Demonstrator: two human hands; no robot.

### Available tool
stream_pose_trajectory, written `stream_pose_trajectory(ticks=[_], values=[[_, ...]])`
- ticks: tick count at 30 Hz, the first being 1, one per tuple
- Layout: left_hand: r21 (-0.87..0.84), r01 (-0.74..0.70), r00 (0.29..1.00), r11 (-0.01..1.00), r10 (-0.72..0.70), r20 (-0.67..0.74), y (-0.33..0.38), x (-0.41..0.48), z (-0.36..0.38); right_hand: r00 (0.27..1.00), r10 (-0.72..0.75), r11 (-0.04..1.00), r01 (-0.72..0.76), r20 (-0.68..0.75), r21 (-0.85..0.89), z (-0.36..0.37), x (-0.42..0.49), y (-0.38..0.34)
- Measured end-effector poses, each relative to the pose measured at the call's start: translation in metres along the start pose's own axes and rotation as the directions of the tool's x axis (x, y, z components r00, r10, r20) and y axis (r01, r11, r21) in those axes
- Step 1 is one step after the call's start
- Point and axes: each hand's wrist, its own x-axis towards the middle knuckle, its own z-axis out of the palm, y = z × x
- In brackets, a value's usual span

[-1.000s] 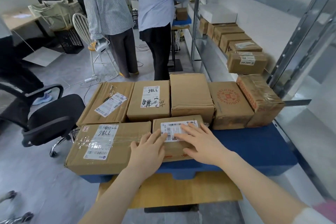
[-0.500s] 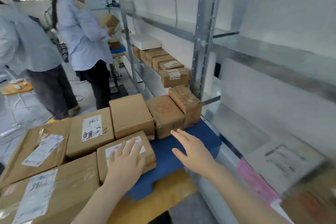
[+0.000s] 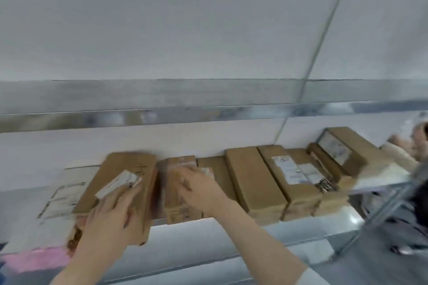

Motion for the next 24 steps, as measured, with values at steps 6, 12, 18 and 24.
stream_pose_trajectory(ticks=[6, 12, 18, 24], values=[[-0.059, -0.205, 0.97, 0.977, 0.211, 0.124, 0.13, 0.047, 0.062, 0.951, 0.248, 0.966, -0.256, -0.186, -0.021, -0.122, -0.082, 0.128], [-0.235, -0.226, 0.94, 0.945, 0.275, 0.202, 0.271, 0.084, 0.138, 0.9, 0.306, 0.942, -0.334, -0.312, -0.042, -0.216, -0.147, 0.256], [-0.326, -0.282, 0.894, 0.902, 0.37, 0.252, 0.44, 0.093, 0.221, 0.835, 0.32, 0.889, -0.428, -0.448, -0.164, -0.309, -0.197, 0.38], [-0.261, -0.388, 0.853, 0.884, 0.452, 0.261, 0.541, 0.113, 0.256, 0.908, 0.352, 0.899, -0.395, -0.226, -0.188, -0.356, -0.191, 0.44]])
